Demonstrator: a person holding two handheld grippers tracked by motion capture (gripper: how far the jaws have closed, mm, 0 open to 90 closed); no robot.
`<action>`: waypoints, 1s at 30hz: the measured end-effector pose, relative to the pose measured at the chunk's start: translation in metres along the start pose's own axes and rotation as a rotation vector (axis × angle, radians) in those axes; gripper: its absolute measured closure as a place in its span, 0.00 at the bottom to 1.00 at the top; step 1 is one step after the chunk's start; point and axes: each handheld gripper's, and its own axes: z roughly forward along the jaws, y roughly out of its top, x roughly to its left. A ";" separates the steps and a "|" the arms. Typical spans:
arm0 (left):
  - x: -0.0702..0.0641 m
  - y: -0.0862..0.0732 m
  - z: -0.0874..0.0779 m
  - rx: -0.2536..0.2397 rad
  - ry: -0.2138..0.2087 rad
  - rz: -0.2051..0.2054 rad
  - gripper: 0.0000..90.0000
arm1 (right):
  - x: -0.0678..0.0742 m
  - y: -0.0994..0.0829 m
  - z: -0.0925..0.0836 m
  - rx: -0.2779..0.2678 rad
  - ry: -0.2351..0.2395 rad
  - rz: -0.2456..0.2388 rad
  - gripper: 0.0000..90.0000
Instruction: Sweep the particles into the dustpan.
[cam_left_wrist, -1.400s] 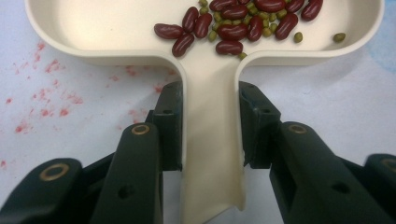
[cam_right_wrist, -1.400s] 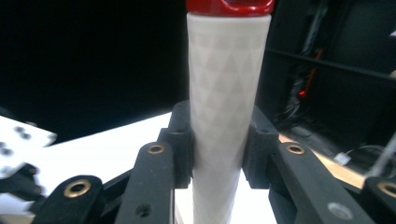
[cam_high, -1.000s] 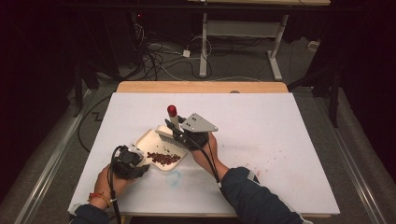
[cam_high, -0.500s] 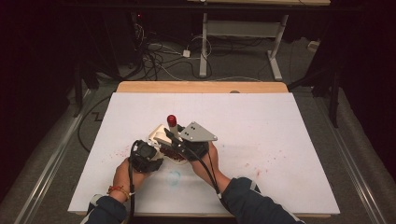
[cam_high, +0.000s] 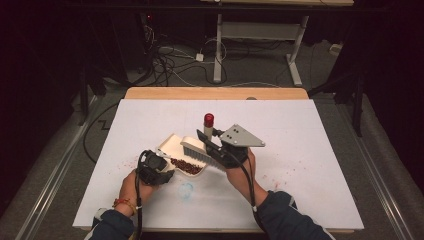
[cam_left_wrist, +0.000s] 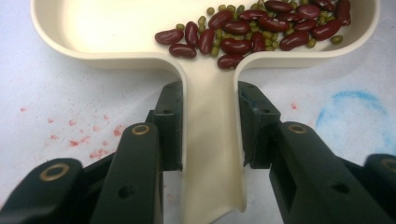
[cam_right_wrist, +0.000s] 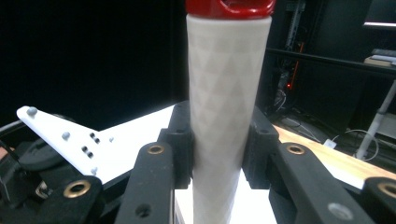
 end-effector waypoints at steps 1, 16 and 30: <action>0.000 0.000 0.000 0.001 -0.001 0.001 0.71 | -0.005 0.001 -0.005 0.000 -0.002 -0.005 0.77; 0.000 -0.007 -0.006 -0.013 0.000 0.001 0.71 | -0.053 0.002 -0.084 0.030 0.007 -0.063 0.77; 0.003 -0.010 -0.006 -0.016 -0.007 0.001 0.71 | -0.081 -0.009 -0.123 0.080 -0.014 -0.057 0.77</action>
